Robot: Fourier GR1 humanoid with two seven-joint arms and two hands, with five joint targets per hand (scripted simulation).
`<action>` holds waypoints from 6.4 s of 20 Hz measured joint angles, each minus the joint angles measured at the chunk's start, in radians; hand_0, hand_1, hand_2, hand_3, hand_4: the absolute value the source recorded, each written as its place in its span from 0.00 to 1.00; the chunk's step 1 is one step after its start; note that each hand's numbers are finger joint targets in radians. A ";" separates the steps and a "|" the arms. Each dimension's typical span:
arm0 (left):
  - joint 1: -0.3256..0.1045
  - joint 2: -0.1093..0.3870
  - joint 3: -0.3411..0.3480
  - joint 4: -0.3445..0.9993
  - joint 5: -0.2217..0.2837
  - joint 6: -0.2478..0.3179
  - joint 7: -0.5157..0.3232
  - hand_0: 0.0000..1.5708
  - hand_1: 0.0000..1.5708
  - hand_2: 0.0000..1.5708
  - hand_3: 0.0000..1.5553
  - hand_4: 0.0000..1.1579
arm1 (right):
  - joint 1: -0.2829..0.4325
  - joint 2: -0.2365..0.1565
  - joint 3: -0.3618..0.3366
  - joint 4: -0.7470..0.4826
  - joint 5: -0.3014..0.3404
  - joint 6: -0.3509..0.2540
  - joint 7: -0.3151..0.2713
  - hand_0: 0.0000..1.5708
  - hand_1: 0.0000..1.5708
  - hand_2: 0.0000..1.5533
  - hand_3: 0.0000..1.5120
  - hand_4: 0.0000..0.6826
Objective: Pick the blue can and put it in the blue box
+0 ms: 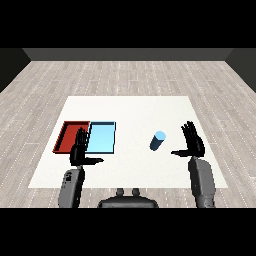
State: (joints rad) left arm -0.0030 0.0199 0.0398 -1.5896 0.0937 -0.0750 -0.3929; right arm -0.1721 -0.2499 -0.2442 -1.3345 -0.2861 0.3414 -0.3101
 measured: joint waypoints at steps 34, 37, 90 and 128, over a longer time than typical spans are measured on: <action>0.011 0.010 0.021 0.006 0.065 -0.026 -0.046 0.00 0.00 0.00 0.00 0.00 | -0.182 0.020 0.000 0.449 0.009 0.012 -0.073 0.00 0.00 0.00 0.00 0.00; -0.005 0.010 0.028 0.020 0.067 -0.019 -0.046 0.00 0.00 0.00 0.00 0.00 | -0.183 0.031 0.011 0.453 0.008 0.010 -0.071 0.00 0.00 0.00 0.00 0.00; 0.024 0.017 0.038 -0.006 0.061 -0.009 -0.066 0.00 0.00 0.00 0.00 0.00 | -0.444 0.124 0.070 0.862 0.118 -0.148 -0.204 1.00 1.00 0.96 0.96 0.99; -0.151 -0.017 -0.196 0.180 0.028 0.086 0.063 0.00 0.00 0.00 0.00 0.00 | -0.313 0.239 0.410 0.182 0.137 -0.467 -0.003 0.91 0.91 0.92 0.93 0.96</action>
State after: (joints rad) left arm -0.1542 0.0024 -0.1561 -1.4099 0.1222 0.0106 -0.3304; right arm -0.4851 -0.0111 0.1660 -1.1524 -0.1487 -0.1256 -0.3129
